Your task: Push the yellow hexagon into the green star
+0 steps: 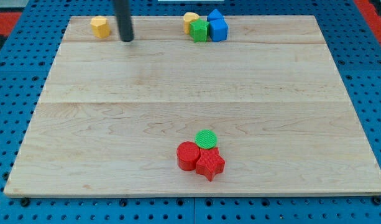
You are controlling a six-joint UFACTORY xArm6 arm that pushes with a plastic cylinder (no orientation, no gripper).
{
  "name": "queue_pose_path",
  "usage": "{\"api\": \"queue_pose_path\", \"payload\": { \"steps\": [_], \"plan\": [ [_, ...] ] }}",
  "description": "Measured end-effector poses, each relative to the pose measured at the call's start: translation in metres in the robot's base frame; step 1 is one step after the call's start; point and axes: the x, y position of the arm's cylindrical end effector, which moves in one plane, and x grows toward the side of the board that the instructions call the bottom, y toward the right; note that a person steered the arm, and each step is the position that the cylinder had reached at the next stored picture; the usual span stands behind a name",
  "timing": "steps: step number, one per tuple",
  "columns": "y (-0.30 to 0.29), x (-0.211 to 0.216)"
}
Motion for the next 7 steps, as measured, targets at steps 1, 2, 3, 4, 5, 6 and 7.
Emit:
{"api": "queue_pose_path", "payload": {
  "steps": [1, 2, 3, 4, 5, 6, 7],
  "plan": [
    [-0.064, 0.004],
    [-0.093, -0.011],
    [-0.076, -0.042],
    [-0.059, -0.073],
    [-0.041, -0.069],
    [-0.042, -0.033],
    [-0.072, -0.013]
  ]
}}
